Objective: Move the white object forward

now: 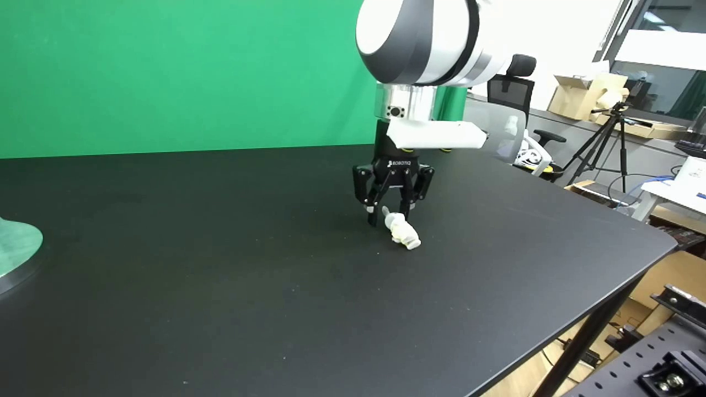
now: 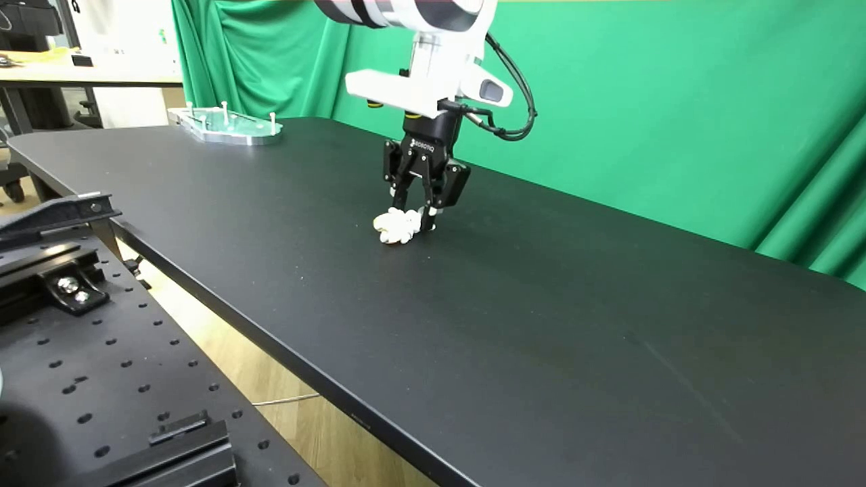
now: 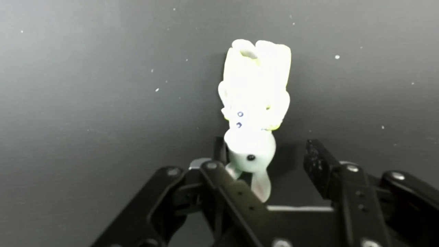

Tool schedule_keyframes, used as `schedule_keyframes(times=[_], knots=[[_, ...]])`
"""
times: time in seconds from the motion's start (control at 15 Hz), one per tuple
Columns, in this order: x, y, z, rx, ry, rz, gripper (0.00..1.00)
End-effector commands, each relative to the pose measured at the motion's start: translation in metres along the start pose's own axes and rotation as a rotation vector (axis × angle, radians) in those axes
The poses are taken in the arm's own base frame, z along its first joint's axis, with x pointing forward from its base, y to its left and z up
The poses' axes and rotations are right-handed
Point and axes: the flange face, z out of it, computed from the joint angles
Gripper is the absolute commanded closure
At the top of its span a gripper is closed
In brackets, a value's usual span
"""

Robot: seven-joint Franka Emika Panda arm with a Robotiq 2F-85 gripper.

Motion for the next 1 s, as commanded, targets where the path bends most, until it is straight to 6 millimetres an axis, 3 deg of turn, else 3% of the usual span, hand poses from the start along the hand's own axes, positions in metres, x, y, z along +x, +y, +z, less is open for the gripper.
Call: schedule_keyframes(times=[0.0, 0.2, 0.53, 0.93], knots=[[0.007, -0.001, -0.004, 0.019, -0.005, 0.006, 0.69], [0.006, -0.002, -0.01, 0.025, 0.003, 0.005, 0.89], [0.019, -0.004, -0.022, 0.011, 0.024, -0.024, 0.9], [0.07, 0.001, -0.035, 0.002, -0.003, -0.081, 0.9]])
